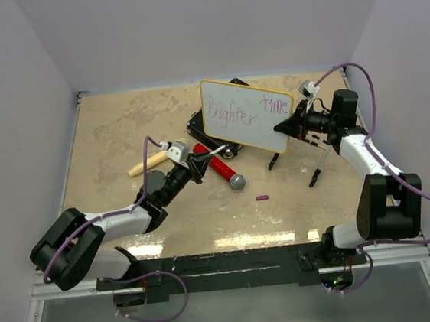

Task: Write a sentence on the whiteboard
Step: Write with the whiteboard marker without the cap on the whiteboard.

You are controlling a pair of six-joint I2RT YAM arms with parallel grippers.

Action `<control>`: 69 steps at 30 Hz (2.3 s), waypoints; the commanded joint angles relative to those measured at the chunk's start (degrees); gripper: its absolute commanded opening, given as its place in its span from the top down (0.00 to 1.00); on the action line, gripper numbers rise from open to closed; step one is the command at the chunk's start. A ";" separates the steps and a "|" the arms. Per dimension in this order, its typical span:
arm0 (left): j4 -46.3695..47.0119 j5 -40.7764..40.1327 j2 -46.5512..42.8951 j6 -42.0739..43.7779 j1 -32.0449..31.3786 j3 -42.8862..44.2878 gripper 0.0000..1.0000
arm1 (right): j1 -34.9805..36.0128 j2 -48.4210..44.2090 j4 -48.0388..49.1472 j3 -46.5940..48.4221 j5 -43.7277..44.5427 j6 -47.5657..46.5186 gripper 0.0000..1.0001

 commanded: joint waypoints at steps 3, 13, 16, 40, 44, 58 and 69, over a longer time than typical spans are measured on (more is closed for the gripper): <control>4.26 -1.23 -1.21 -1.41 -0.22 0.17 1.00 | 0.27 -0.85 1.39 0.18 -1.37 -0.74 1.00; 5.58 -1.49 -0.33 -2.29 -0.93 -0.09 1.00 | 0.27 -0.50 1.39 0.09 -1.46 -1.09 1.00; 6.02 -1.76 -0.41 -2.90 -1.01 -0.09 1.00 | 0.18 -0.50 1.39 0.09 -1.55 -1.01 1.00; 10.33 -2.37 3.27 -5.01 -1.89 0.70 1.00 | 0.27 -0.33 1.39 0.00 -1.73 -1.09 1.00; 11.38 -2.11 4.94 -6.07 -1.89 1.84 1.00 | 0.27 -0.06 1.39 0.09 -1.90 -1.18 1.00; 11.91 0.44 10.74 -4.22 -1.89 6.94 1.00 | 0.36 -0.24 1.30 0.09 -1.73 -1.18 1.00; 12.61 2.64 13.47 -2.03 -1.72 8.26 1.00 | 0.36 -0.06 1.30 0.09 -1.90 -1.18 1.00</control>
